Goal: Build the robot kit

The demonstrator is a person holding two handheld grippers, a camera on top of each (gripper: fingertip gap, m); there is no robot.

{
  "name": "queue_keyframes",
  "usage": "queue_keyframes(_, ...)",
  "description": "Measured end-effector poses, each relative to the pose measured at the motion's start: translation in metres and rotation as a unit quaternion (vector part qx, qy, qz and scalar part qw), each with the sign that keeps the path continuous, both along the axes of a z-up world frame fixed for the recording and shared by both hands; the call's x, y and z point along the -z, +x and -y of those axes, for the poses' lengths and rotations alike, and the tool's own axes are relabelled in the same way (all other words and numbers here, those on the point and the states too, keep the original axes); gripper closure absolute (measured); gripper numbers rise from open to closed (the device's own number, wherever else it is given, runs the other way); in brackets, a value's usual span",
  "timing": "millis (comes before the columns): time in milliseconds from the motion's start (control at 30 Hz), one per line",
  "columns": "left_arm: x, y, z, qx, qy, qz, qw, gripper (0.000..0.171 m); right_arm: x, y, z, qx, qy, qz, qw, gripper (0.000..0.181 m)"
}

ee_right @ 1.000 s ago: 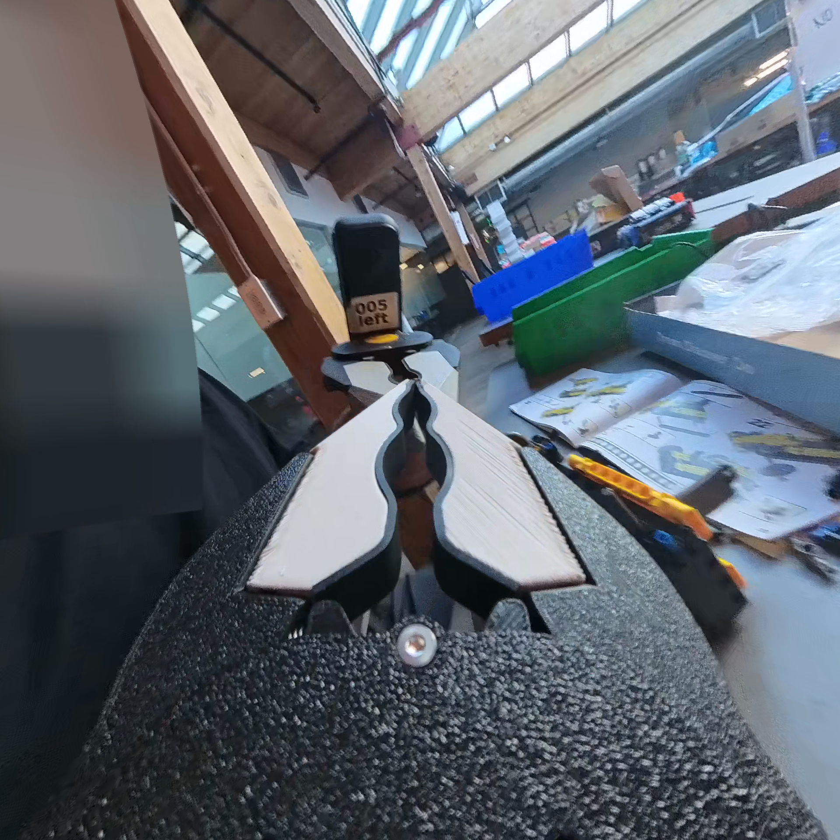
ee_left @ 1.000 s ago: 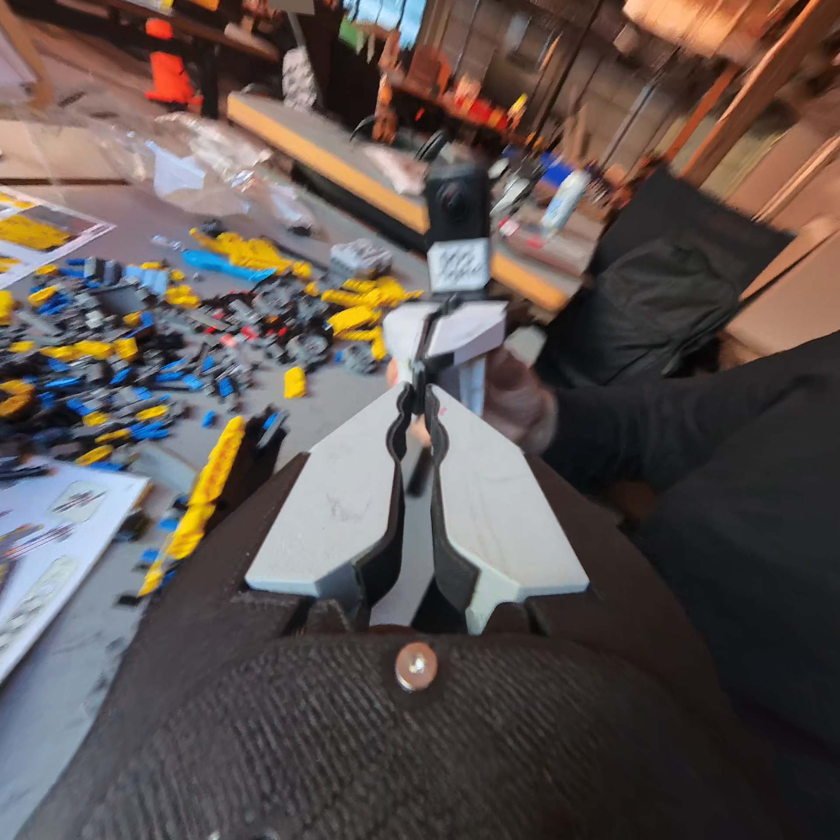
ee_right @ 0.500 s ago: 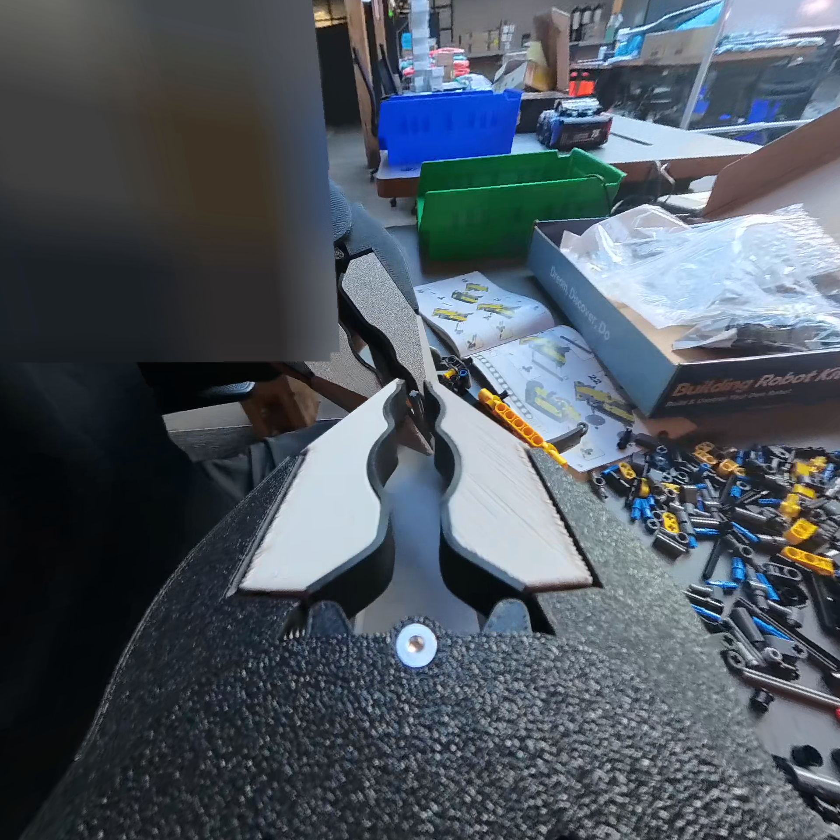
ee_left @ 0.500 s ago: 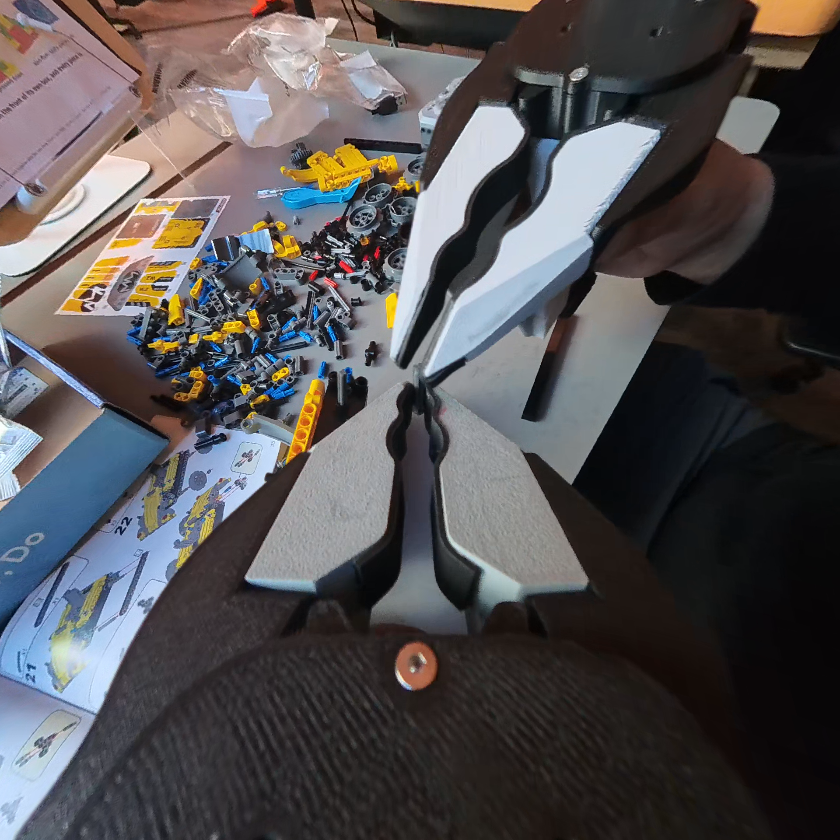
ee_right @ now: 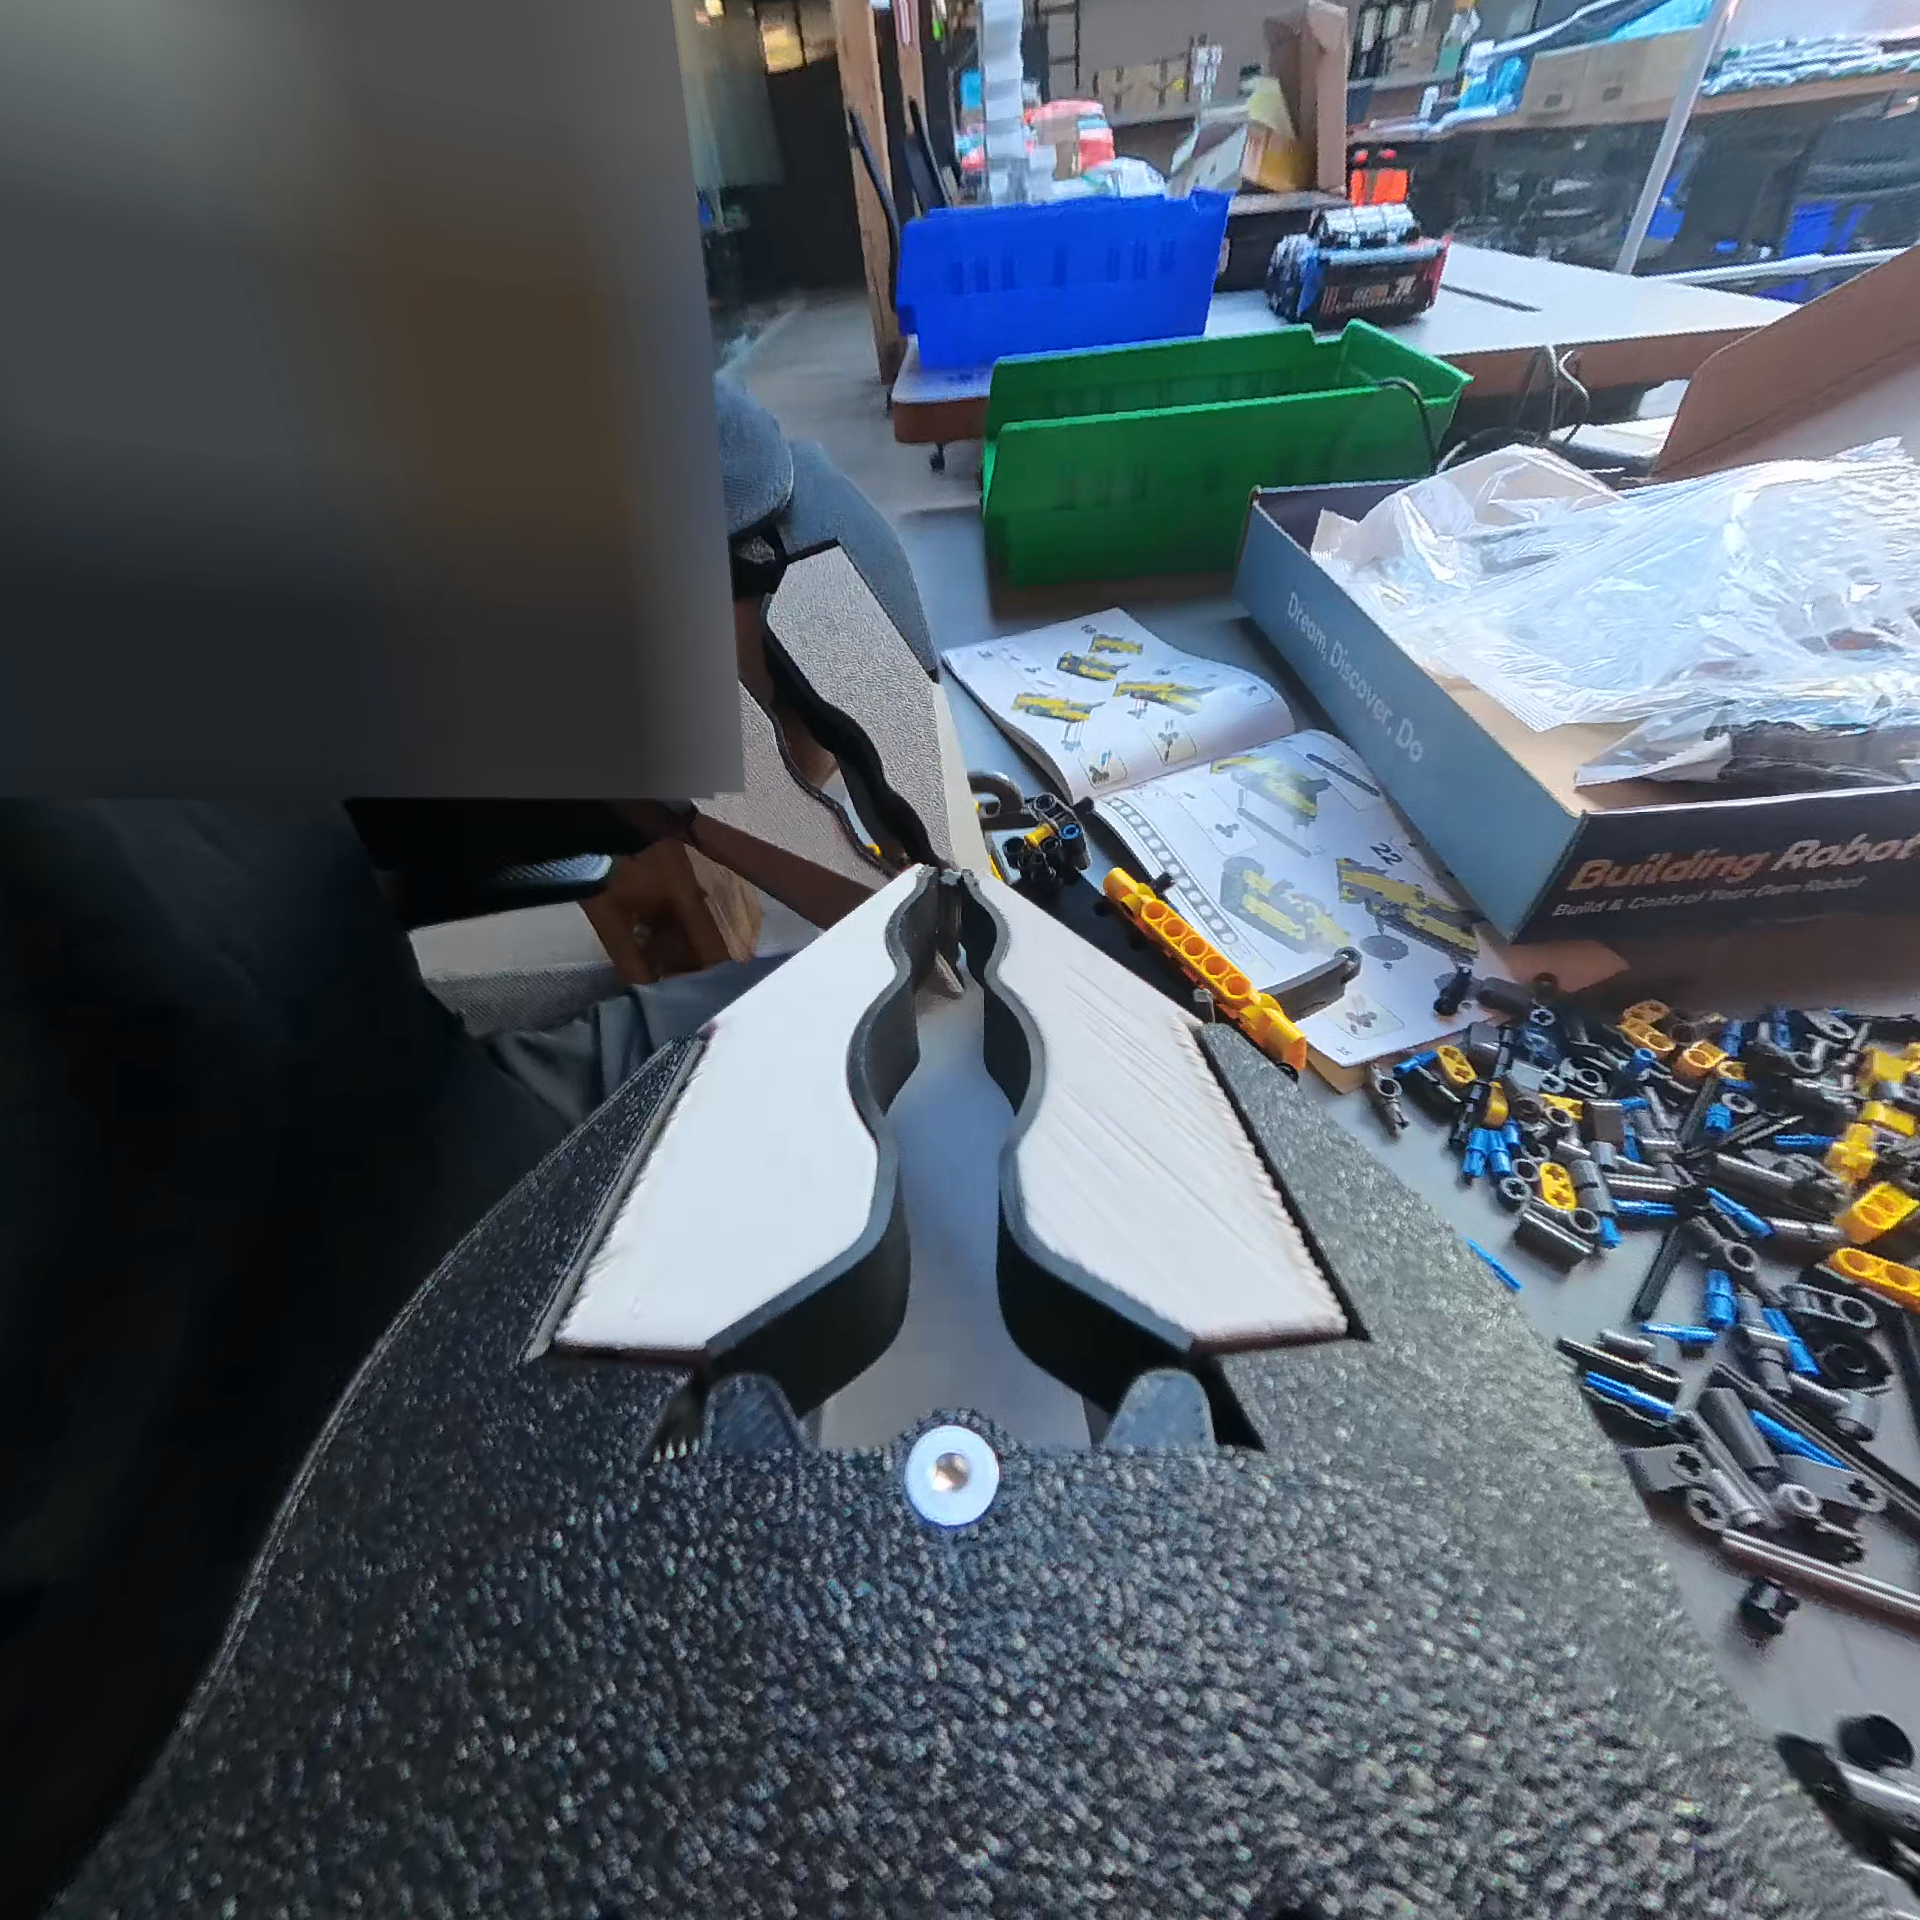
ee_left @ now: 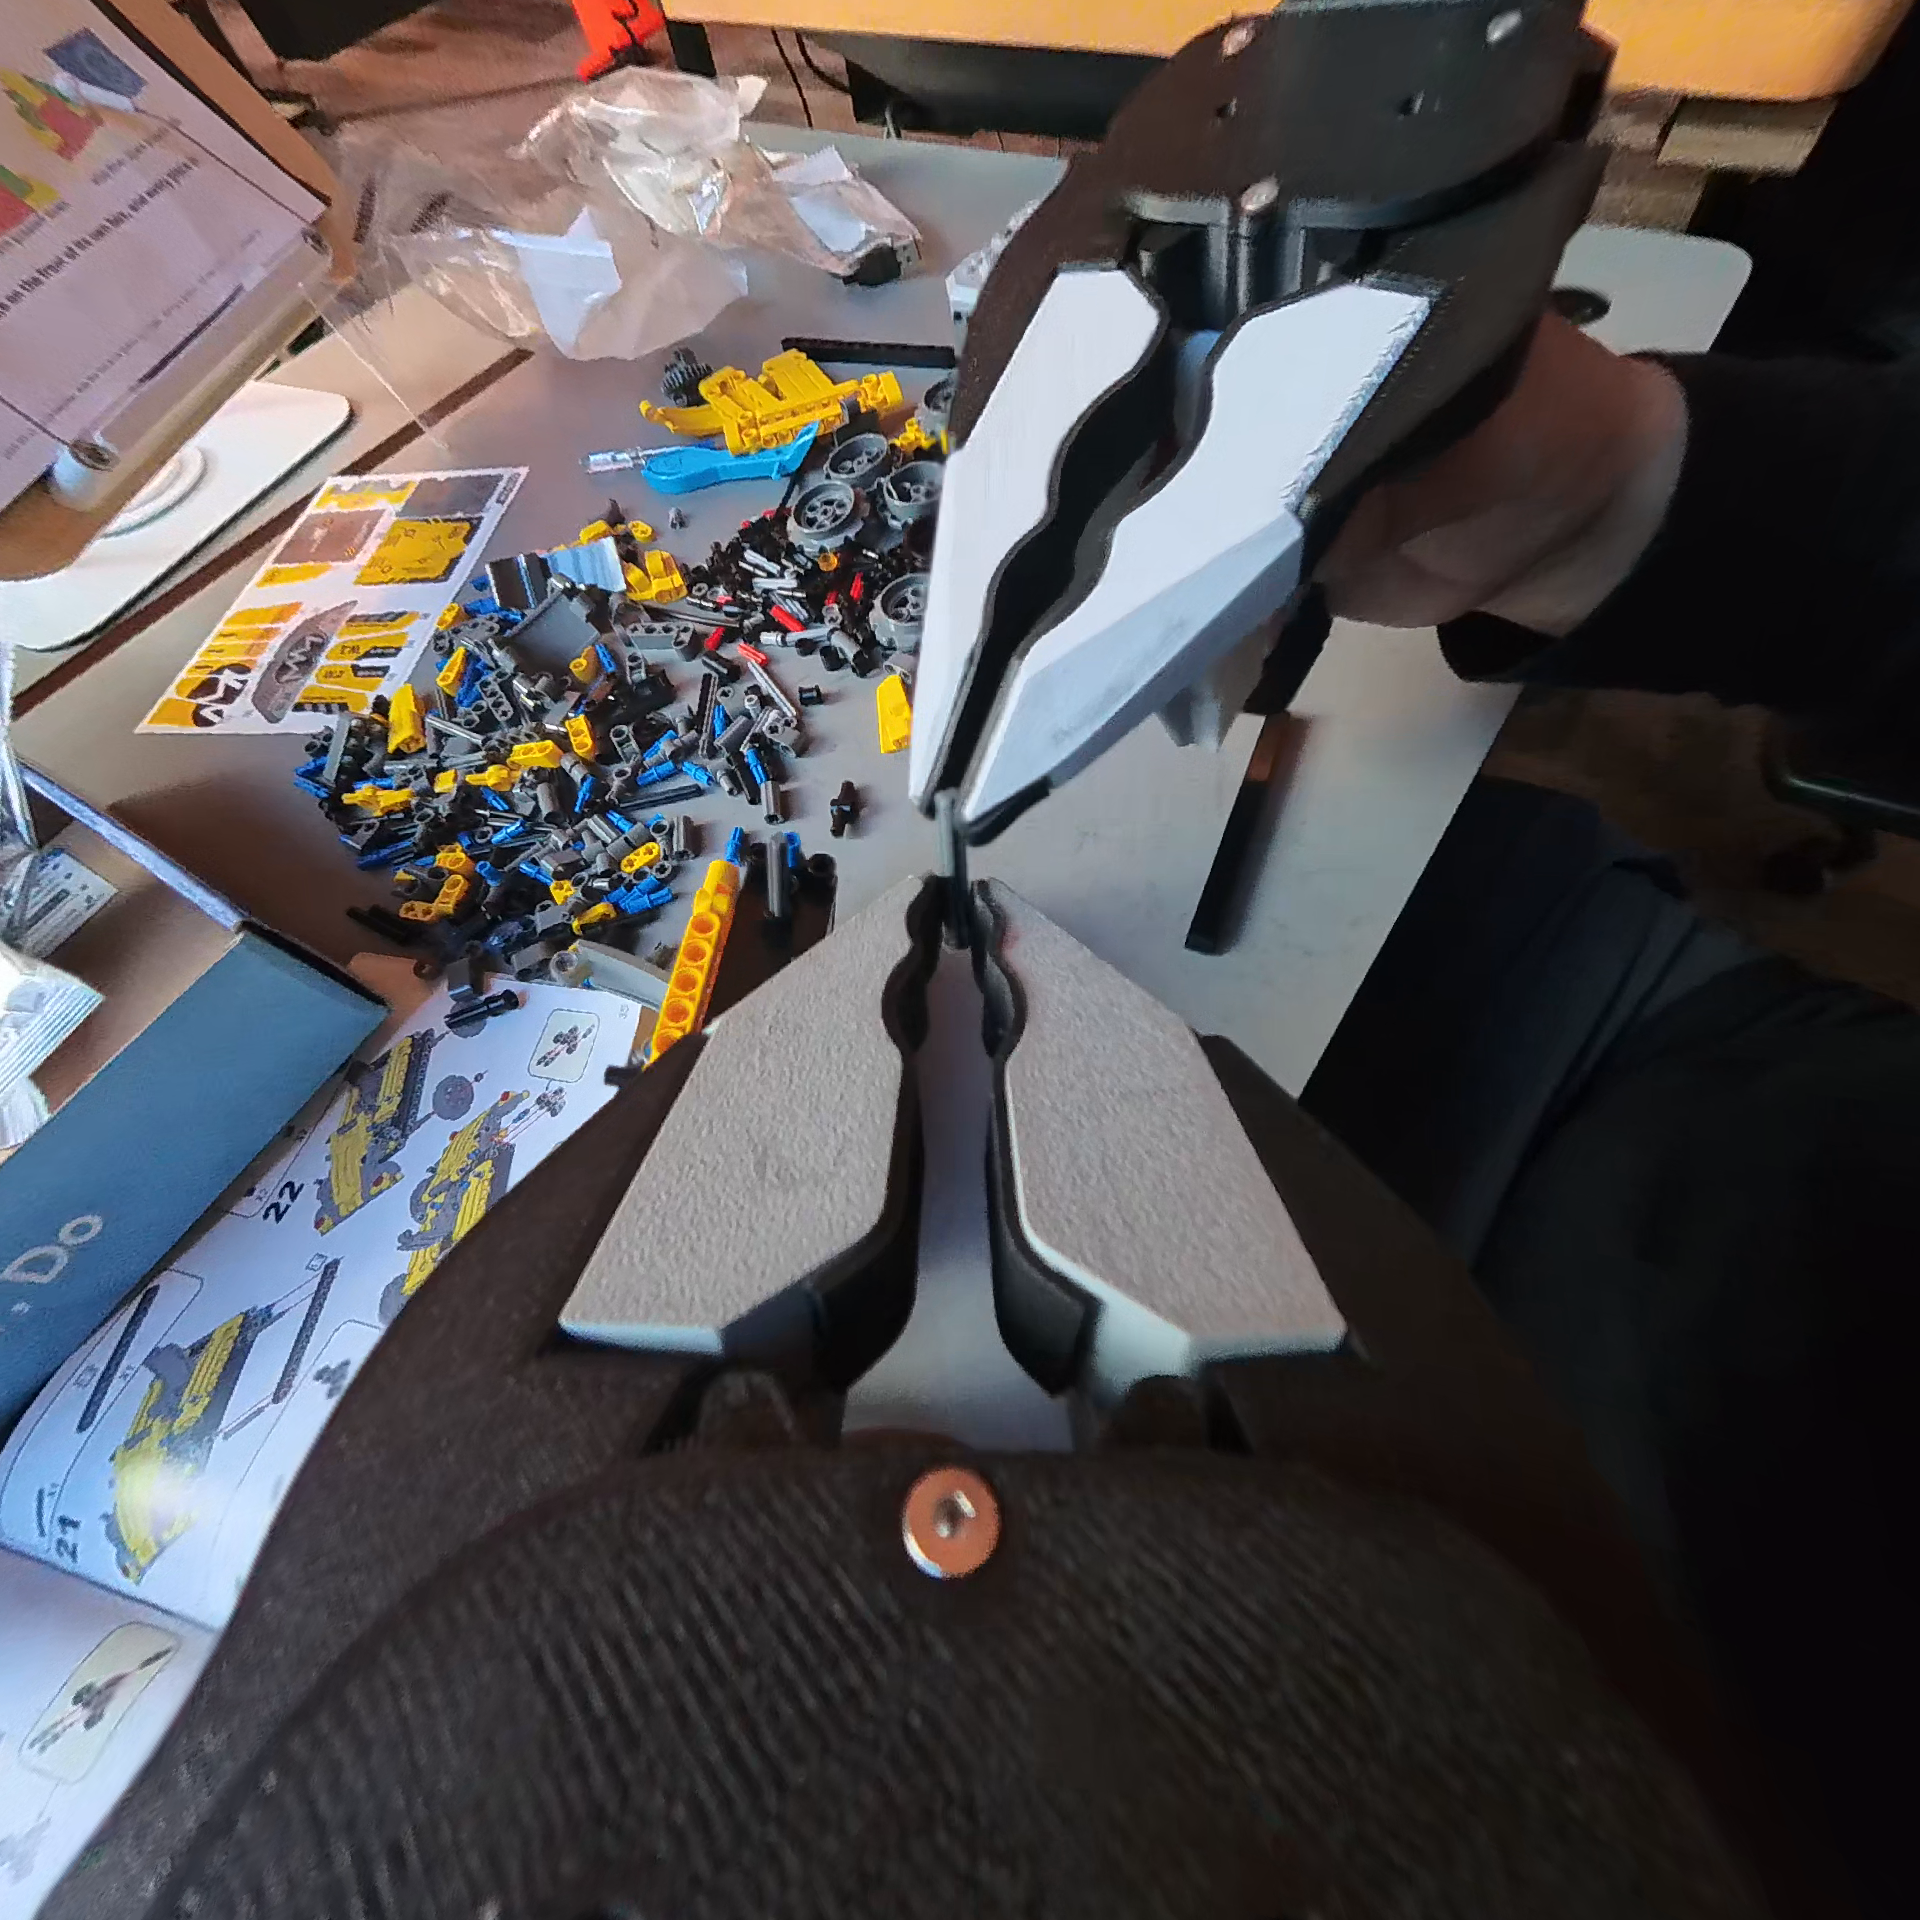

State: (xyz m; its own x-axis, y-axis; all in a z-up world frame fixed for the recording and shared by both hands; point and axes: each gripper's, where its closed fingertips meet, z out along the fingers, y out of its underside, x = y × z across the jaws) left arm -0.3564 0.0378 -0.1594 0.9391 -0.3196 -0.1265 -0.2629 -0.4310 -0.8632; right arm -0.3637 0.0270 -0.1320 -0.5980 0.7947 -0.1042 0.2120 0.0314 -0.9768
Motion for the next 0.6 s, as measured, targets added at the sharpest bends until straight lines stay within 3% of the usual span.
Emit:
queue_keyframes(267,-0.005,0.005,0.006,0.028,0.015,0.062,0.998,0.17,0.0,0.007,-0.001,-0.021,-0.039,0.021,0.999,0.177)
queue_keyframes(300,-0.003,0.006,0.006,0.032,0.012,0.061,0.998,0.17,0.006,0.012,-0.003,-0.02,-0.029,0.039,0.999,0.169)
queue_keyframes(367,0.006,0.005,0.008,0.035,0.009,0.049,0.998,0.17,0.022,0.03,-0.011,-0.017,0.004,0.076,0.997,0.153)
queue_keyframes(533,0.014,0.02,0.03,0.058,0.009,0.024,0.998,0.17,0.102,0.089,-0.034,0.011,0.159,0.222,0.962,0.15)
queue_keyframes(600,0.011,0.026,0.034,0.064,0.014,-0.003,0.998,0.17,0.122,0.099,-0.041,0.023,0.204,0.244,0.948,0.15)
